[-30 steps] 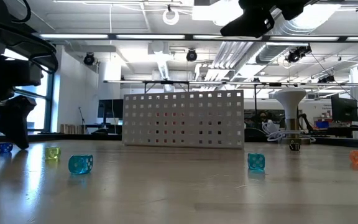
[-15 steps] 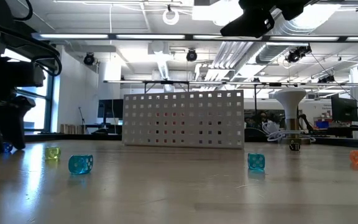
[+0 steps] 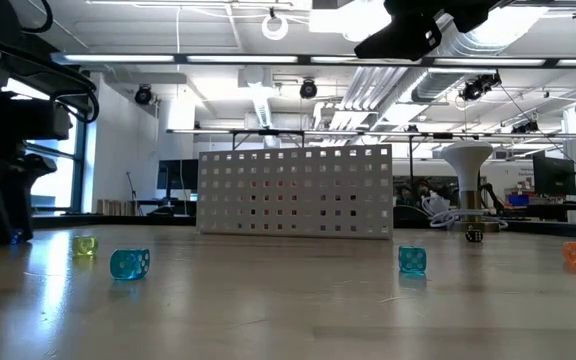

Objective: Pick & Place Dice
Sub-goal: Put the small blue die into the white bin

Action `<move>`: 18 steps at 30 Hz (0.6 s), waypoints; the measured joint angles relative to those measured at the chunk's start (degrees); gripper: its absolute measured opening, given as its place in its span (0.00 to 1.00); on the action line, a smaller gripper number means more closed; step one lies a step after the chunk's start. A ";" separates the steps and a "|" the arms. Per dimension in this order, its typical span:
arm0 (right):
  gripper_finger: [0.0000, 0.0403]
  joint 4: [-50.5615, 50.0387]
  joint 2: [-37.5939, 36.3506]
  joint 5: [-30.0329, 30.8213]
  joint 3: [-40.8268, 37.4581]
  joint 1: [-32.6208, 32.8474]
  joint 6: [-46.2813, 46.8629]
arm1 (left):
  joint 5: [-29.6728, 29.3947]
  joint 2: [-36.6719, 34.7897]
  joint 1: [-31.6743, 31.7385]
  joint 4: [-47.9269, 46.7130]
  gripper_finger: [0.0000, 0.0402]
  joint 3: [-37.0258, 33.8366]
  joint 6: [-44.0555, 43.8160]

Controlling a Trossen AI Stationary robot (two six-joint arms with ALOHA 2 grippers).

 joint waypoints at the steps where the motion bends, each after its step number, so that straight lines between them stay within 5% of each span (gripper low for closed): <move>1: 0.99 0.00 0.00 -0.01 0.00 0.00 0.00 | 0.02 0.00 0.00 0.00 0.32 0.00 0.00; 11: 0.99 0.02 0.00 0.00 0.00 0.00 0.01 | 0.05 0.02 0.00 0.50 0.11 0.63 2.36; 18: 0.99 0.15 0.00 0.18 0.00 -0.07 -0.61 | -2.48 0.28 0.75 -0.03 0.11 4.73 2.19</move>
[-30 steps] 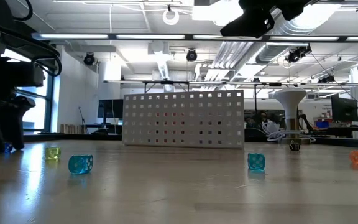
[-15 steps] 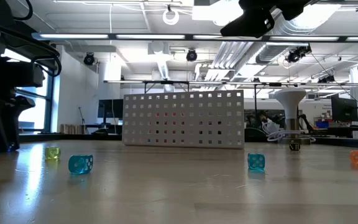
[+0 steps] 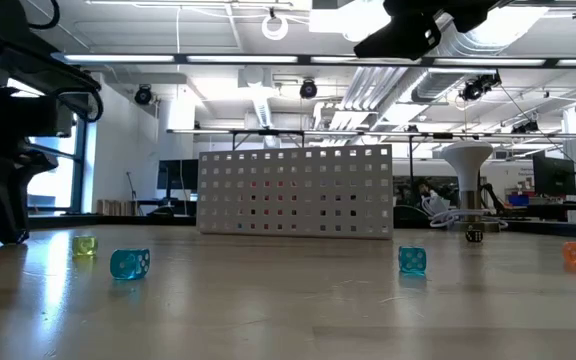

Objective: Pick & Place Dice
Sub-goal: Put the small blue die into the white bin

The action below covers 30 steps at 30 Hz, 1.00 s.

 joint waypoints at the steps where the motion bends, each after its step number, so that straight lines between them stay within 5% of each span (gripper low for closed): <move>1: 0.99 0.02 0.00 -0.01 0.00 0.00 -0.57 | -0.02 0.05 0.40 0.16 0.11 0.63 0.31; 15: 0.99 1.43 0.00 -0.10 0.00 -2.45 -3.07 | -5.49 -0.17 12.59 9.04 0.12 13.26 12.17; 24: 0.99 1.62 0.00 -0.21 0.00 -4.57 -7.23 | -4.88 -0.17 22.86 19.85 0.14 14.28 27.05; 30: 0.99 2.29 0.00 -0.19 0.00 -6.67 -9.17 | -3.50 -0.05 31.29 25.67 0.14 14.30 28.84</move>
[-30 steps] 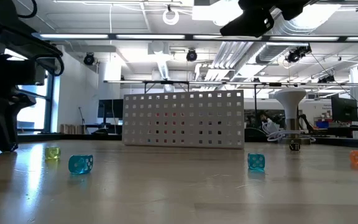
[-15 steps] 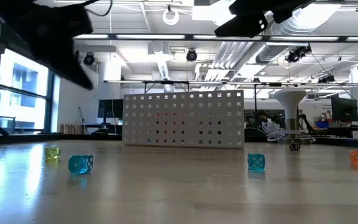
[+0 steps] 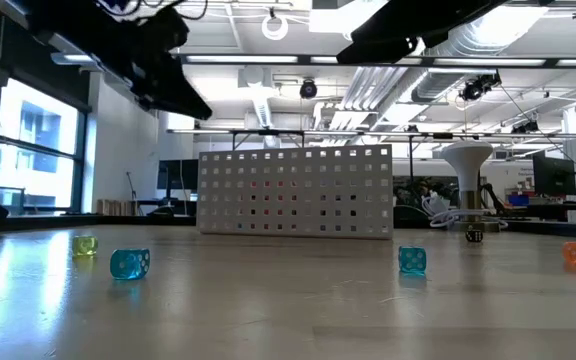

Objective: Pick & Place Dice
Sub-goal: Put the small blue die into the white bin

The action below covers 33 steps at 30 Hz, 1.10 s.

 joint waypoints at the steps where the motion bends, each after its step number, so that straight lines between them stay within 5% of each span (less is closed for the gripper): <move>1: 0.99 0.25 0.00 -0.01 0.00 -0.33 -0.41 | 1.19 0.06 1.61 0.32 0.14 0.00 0.31; 16: 0.99 0.42 0.00 -1.18 0.00 -3.40 0.82 | 16.41 8.32 17.01 11.55 0.14 0.07 1.43; 23: 0.99 0.42 0.00 -7.76 0.00 -3.40 0.91 | 16.19 14.93 16.04 19.30 0.14 0.04 8.38; 33: 0.99 0.18 0.00 -8.04 0.00 -1.23 0.93 | 12.49 16.78 12.41 22.86 0.25 0.04 12.69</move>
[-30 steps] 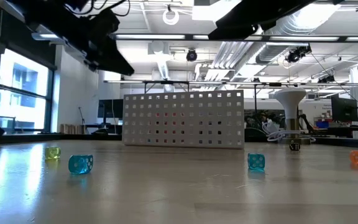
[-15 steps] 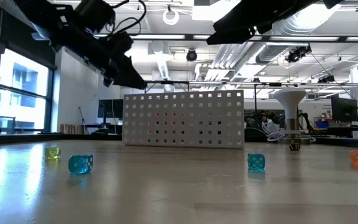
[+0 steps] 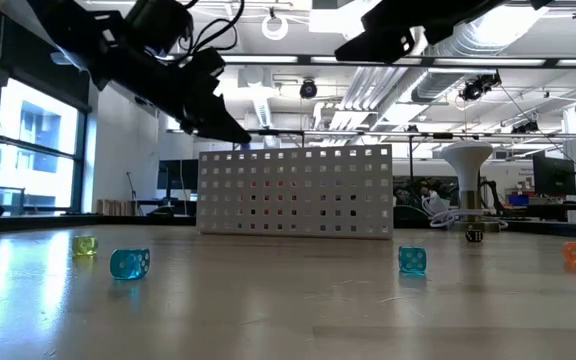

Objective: Pick & Place Dice
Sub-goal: Put the small blue die into the white bin, then put the small light green die into the white bin

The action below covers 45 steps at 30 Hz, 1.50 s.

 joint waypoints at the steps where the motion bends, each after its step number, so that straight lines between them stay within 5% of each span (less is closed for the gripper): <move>1: 0.99 0.12 0.00 0.05 0.00 0.42 0.00 | -2.02 0.00 -0.32 0.03 0.26 0.02 0.67; 5: 0.99 0.18 0.00 0.11 0.00 1.70 0.02 | -9.01 0.00 -1.16 0.59 0.32 0.00 2.47; 12: 0.99 0.20 0.00 0.13 0.00 3.36 3.42 | -10.16 -0.20 -2.98 0.39 0.39 0.01 0.47; 20: 0.99 0.16 0.56 0.68 0.02 6.72 5.76 | -20.28 -5.62 -16.24 0.37 0.43 0.00 7.15; 31: 0.99 0.68 0.57 0.72 0.02 9.02 4.41 | -20.53 -8.74 -38.55 -6.74 0.42 0.00 -3.16; 45: 0.99 1.56 0.57 0.72 0.02 8.71 4.33 | -19.22 -8.70 -49.50 -25.61 0.42 0.00 -13.80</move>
